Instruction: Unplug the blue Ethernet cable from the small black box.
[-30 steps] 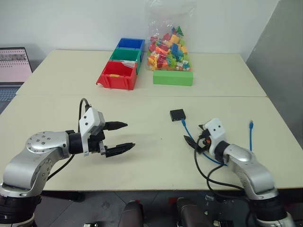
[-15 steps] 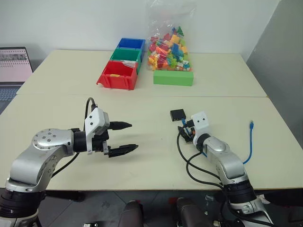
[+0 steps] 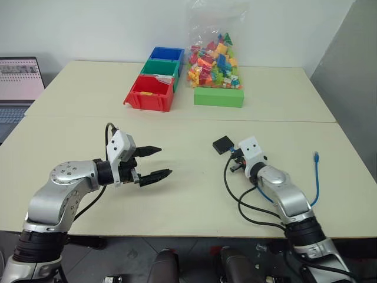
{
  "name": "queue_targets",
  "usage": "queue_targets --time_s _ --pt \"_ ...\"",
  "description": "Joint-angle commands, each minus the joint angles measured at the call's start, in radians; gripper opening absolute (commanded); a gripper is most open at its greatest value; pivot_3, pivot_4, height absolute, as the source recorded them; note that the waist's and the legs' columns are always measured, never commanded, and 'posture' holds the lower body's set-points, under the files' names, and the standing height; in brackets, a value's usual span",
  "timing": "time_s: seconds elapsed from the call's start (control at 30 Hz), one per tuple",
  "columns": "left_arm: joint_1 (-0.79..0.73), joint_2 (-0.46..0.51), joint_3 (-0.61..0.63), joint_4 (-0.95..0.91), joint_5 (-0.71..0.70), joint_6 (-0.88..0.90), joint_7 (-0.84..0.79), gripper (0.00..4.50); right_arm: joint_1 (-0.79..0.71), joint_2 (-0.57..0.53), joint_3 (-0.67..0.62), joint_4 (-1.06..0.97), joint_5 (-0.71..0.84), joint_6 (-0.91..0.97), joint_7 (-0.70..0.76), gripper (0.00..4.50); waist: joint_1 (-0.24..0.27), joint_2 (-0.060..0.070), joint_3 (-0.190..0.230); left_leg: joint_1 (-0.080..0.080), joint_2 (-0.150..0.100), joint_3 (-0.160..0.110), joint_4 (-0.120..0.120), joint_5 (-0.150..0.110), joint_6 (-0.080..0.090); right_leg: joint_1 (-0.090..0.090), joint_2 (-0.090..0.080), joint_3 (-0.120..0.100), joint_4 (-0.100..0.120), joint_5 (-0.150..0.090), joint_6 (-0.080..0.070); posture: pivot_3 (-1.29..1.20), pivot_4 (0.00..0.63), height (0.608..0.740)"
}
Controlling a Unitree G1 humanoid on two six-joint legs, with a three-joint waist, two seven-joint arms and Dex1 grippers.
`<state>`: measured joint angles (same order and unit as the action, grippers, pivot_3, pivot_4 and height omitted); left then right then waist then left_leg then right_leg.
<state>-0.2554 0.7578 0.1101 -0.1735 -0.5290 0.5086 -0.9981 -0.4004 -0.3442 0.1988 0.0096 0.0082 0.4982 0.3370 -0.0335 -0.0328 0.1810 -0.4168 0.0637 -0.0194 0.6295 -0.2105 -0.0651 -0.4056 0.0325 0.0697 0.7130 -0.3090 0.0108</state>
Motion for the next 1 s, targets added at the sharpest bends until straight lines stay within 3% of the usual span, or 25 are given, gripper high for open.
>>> queue_targets --time_s 0.03,0.27,0.43,0.6,1.0 --pt "-0.035 -0.017 0.040 0.025 -0.025 -0.005 0.012 4.50 -0.015 -0.087 0.045 -0.018 -0.042 -0.148 0.129 0.11 -0.001 0.000 0.000 0.000 0.000 0.000 0.000 0.000 0.000 0.000 0.000 0.000 0.000 0.000 0.000 0.00 0.150 0.740" --pt "-0.104 -0.033 0.061 0.040 -0.222 0.247 -0.013 4.50 -0.161 -0.262 0.132 0.012 -0.126 -0.659 0.375 0.11 -0.015 0.001 0.001 0.000 0.001 0.000 0.000 0.000 0.000 -0.001 0.001 -0.001 0.000 0.000 0.000 0.00 0.150 0.740" --pt "-0.134 -0.026 0.073 0.055 -0.338 0.392 -0.041 4.50 -0.266 -0.276 0.147 0.055 -0.093 -0.907 0.490 0.11 -0.021 0.000 0.001 0.000 0.001 -0.002 0.000 0.000 0.000 0.000 0.001 -0.002 0.000 0.000 0.000 0.00 0.150 0.740" --pt "-0.148 -0.046 0.079 0.041 -0.401 0.464 -0.021 4.50 -0.294 -0.271 0.143 0.052 -0.070 -0.993 0.553 0.11 -0.017 0.000 0.001 0.000 0.000 -0.002 0.000 0.000 0.000 0.001 0.000 -0.002 0.000 0.002 -0.002 0.00 0.150 0.740" --pt "-0.158 -0.124 0.070 -0.004 -0.453 0.497 0.049 4.50 -0.301 -0.239 0.128 0.031 -0.051 -0.946 0.589 0.11 -0.015 0.000 0.001 0.000 0.000 -0.003 0.001 0.000 0.000 0.001 0.000 -0.001 0.001 0.003 -0.005 0.00 0.150 0.740"
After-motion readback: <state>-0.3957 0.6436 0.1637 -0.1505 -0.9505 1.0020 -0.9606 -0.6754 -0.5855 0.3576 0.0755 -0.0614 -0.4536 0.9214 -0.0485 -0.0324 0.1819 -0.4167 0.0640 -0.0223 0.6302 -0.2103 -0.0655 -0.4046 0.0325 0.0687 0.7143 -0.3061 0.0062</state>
